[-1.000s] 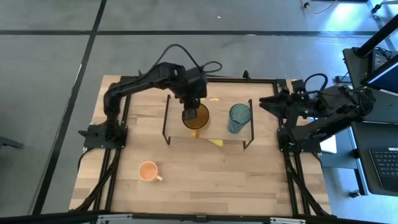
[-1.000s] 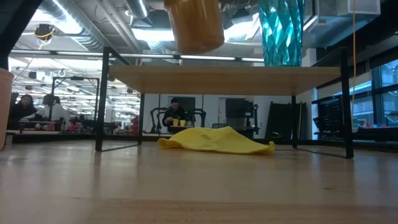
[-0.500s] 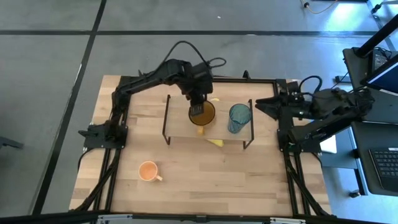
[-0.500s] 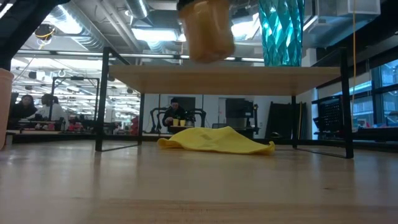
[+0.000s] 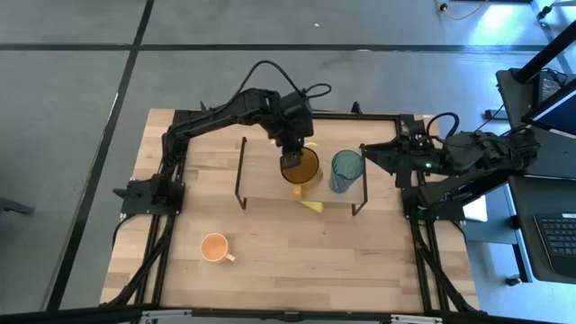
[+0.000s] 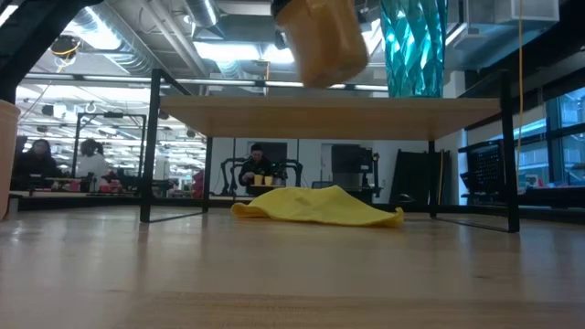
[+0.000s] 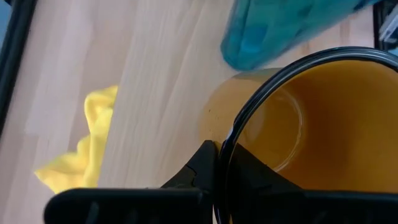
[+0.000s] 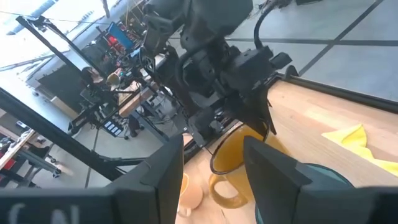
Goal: Stack small to large cups/mugs on shelf
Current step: Put the yellow mug on the shelf
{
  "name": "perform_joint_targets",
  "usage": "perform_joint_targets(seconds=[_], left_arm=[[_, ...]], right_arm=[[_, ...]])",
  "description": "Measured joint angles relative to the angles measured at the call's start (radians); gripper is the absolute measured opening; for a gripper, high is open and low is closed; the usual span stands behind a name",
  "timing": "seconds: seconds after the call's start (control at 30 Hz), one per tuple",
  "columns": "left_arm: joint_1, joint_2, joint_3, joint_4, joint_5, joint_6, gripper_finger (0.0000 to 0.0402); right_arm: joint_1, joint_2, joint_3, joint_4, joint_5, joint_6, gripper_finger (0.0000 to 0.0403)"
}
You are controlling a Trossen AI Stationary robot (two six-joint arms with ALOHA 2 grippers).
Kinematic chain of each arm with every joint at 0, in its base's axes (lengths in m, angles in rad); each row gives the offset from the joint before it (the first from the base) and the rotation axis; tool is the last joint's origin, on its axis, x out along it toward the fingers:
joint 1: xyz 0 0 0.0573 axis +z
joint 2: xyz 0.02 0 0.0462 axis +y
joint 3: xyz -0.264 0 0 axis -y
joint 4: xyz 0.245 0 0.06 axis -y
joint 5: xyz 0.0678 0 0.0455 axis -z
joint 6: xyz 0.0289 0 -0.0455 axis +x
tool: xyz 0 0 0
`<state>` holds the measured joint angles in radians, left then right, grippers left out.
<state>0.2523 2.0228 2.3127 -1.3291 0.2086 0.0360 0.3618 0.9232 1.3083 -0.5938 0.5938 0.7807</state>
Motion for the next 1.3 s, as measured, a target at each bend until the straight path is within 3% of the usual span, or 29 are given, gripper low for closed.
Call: perform_joint_targets(seconds=[0.5,1.3], left_arm=[[-0.012,0.064,-0.001,-0.054,-0.032,0.025,0.0014],[0.012,0.067,-0.001,-0.075,-0.062,0.028,0.0030]], right_arm=[[0.000,0.000,0.000,0.004,-0.001,0.000,0.0168],[0.000,0.000,0.000,-0.016,0.000,-0.027,0.0168]])
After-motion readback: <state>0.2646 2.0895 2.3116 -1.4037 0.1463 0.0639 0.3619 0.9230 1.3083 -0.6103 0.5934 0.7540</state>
